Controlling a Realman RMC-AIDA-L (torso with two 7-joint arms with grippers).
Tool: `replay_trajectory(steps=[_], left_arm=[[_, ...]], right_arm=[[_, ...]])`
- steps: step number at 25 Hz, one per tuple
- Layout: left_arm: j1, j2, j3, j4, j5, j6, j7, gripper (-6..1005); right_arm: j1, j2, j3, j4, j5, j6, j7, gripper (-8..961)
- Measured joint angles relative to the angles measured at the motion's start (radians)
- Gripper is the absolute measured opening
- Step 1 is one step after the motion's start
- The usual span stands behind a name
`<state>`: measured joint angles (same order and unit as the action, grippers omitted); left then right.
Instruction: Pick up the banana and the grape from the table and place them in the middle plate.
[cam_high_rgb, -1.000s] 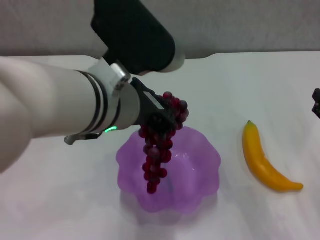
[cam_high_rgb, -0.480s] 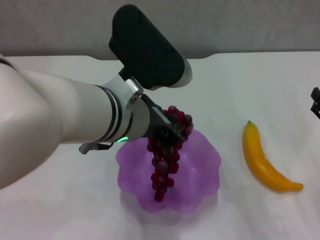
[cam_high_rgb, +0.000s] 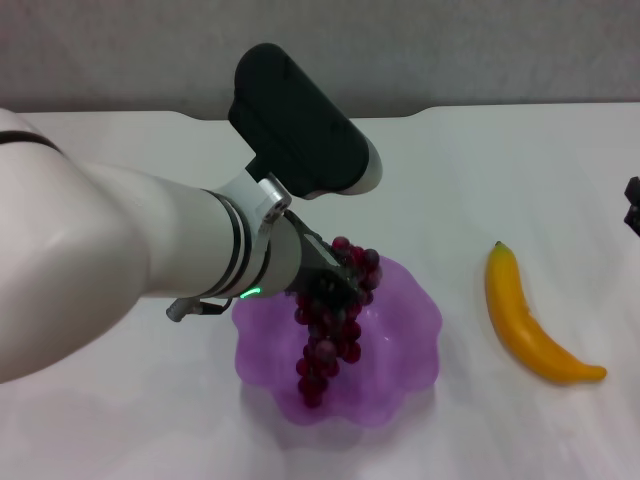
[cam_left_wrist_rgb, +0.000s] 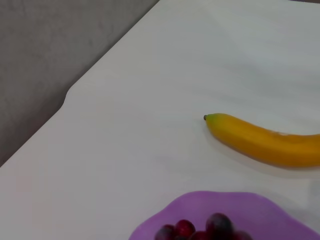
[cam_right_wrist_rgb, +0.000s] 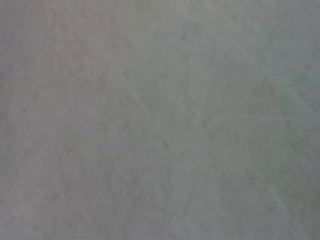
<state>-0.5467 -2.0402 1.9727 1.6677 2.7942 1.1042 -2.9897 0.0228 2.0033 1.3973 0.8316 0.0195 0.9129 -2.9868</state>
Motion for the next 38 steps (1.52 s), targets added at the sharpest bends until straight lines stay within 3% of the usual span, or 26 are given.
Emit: replay_trajectory(steps=[9, 17, 30, 38], left_arm=[[-0.029, 0.0, 0.001, -0.085, -0.028, -0.031, 0.0, 168], [-0.035, 0.0, -0.001, -0.106, -0.028, -0.033, 0.0, 168], [-0.098, 0.001, -0.006, -0.251, -0.069, -0.049, 0.0, 166], [-0.101, 0.001, 0.004, -0.265, -0.094, -0.055, 0.0, 164]], right_arm=[[0.044, 0.004, 0.052, -0.062, 0.01, -0.008, 0.019, 835], [0.121, 0.004, 0.104, -0.193, 0.011, -0.015, 0.071, 836], [0.128, 0.003, 0.098, -0.208, 0.011, -0.016, 0.073, 835], [0.128, 0.003, 0.097, -0.209, 0.011, -0.014, 0.073, 836]])
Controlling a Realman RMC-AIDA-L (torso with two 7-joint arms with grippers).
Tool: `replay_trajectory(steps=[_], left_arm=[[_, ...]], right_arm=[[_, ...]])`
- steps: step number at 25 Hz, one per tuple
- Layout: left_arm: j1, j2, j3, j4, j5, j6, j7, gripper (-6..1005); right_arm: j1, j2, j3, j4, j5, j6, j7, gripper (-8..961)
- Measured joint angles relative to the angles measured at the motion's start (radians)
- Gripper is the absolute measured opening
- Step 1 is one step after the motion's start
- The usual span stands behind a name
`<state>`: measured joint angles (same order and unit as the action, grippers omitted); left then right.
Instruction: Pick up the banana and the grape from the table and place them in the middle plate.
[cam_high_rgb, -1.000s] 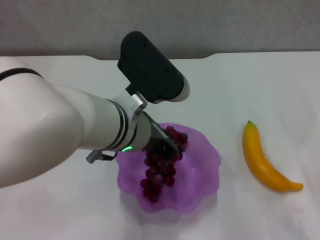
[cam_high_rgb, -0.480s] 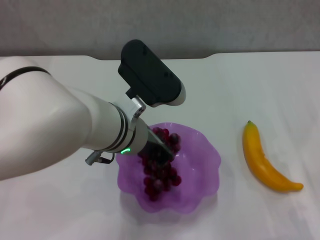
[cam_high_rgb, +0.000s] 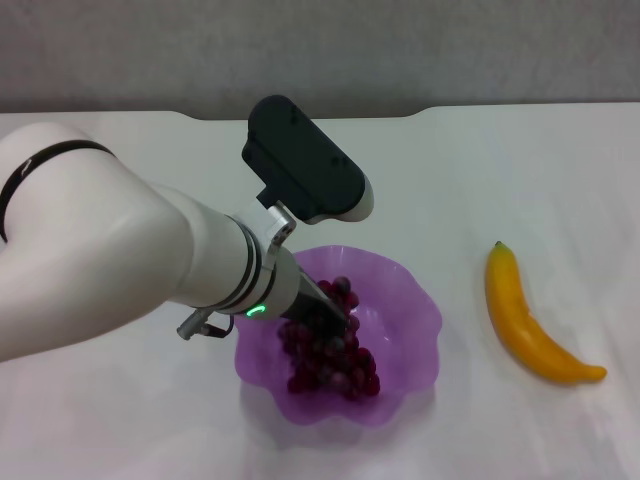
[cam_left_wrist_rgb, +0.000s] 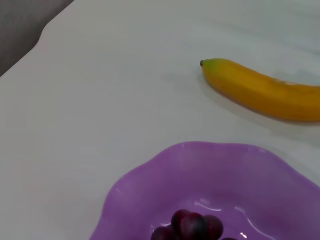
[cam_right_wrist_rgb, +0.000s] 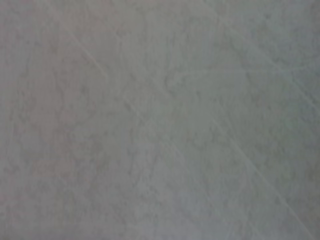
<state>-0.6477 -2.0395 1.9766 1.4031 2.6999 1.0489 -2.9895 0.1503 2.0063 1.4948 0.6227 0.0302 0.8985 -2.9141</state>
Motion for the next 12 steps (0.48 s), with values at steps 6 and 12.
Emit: replay_trajectory(steps=[6, 12], left_arm=[[-0.001, 0.001, 0.01, -0.001, -0.011, 0.004, 0.003, 162], [-0.009, 0.001, 0.027, -0.005, -0.011, 0.007, 0.001, 179]], right_arm=[[0.0, 0.0, -0.001, 0.0, -0.001, 0.004, 0.0, 836], [0.0, 0.001, -0.001, 0.002, -0.007, 0.006, 0.0, 835]])
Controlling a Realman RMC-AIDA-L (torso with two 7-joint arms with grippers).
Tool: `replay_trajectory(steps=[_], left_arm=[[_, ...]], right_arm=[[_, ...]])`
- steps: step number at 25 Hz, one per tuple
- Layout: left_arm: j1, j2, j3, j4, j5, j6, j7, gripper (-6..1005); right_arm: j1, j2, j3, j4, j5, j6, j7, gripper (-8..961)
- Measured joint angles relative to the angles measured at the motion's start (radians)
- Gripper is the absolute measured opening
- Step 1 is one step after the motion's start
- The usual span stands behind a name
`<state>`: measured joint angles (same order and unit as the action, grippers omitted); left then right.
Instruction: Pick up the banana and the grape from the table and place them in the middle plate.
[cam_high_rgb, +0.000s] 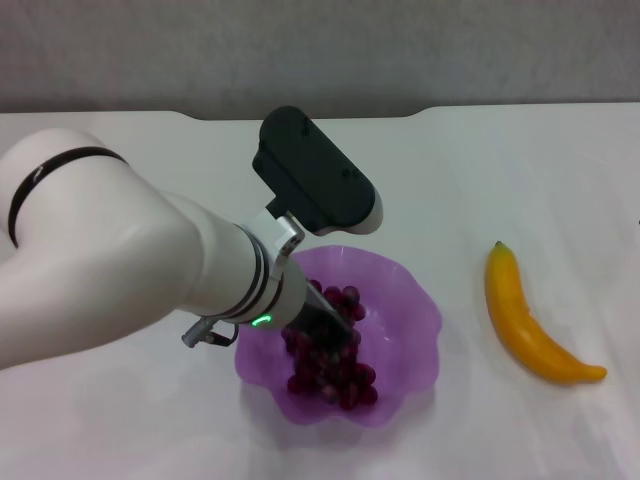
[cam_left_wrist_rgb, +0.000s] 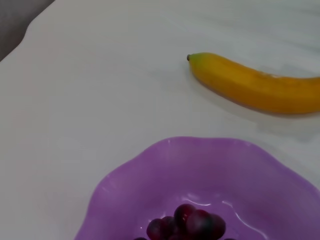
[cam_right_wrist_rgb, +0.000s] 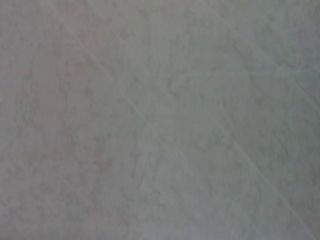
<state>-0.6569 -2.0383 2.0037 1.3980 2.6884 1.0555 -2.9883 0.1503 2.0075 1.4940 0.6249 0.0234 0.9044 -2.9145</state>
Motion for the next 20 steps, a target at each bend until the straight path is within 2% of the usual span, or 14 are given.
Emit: replay_trajectory(steps=[9, 20], left_arm=[[-0.043, 0.0, 0.01, -0.054, -0.042, 0.001, 0.004, 211], [-0.044, 0.0, 0.01, -0.038, -0.044, -0.01, 0.006, 448]], right_arm=[[0.0, 0.0, -0.003, 0.005, -0.002, 0.003, 0.0, 836], [-0.003, 0.0, -0.003, 0.005, -0.003, 0.003, 0.0, 836]])
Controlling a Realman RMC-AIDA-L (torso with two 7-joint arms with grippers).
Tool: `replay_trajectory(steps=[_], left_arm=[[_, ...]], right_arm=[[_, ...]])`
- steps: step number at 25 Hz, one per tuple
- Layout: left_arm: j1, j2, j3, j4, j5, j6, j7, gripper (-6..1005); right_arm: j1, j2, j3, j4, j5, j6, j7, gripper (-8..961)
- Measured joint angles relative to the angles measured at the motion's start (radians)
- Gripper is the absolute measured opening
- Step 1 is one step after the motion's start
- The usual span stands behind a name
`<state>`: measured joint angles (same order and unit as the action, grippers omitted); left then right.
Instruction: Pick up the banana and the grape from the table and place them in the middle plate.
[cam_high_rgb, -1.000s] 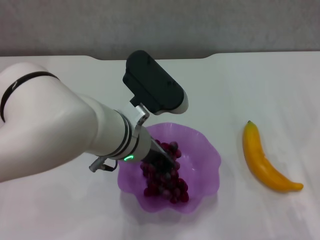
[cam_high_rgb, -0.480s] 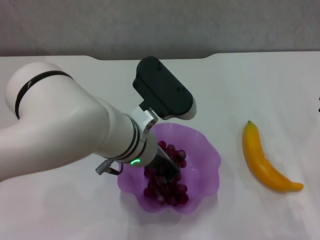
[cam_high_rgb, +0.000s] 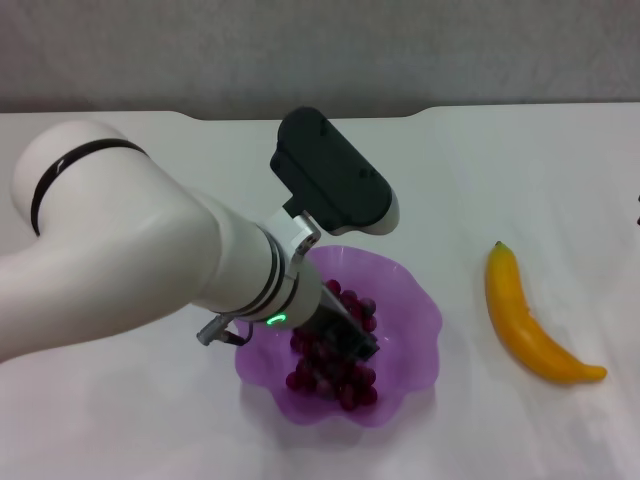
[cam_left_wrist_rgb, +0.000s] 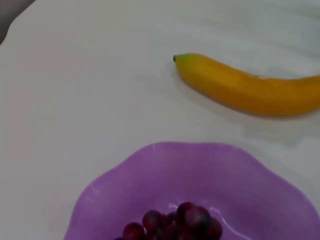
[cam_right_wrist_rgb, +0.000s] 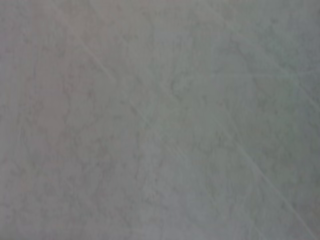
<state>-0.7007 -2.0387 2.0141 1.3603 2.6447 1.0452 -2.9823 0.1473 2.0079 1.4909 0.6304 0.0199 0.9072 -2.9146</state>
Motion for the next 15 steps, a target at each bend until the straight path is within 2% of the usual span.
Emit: replay_trajectory(steps=[6, 11, 15], left_arm=[[0.013, 0.002, 0.0, 0.055, 0.008, 0.0, 0.001, 661], [0.057, 0.005, -0.015, 0.156, 0.046, 0.005, 0.0, 849], [0.136, 0.006, -0.068, 0.273, 0.101, 0.0, 0.003, 855]], right_arm=[[-0.002, 0.0, 0.0, 0.0, 0.0, 0.0, 0.0, 835], [-0.003, -0.001, -0.007, 0.0, 0.0, 0.0, 0.0, 835], [-0.004, -0.001, -0.01, 0.001, 0.0, 0.001, 0.0, 836]])
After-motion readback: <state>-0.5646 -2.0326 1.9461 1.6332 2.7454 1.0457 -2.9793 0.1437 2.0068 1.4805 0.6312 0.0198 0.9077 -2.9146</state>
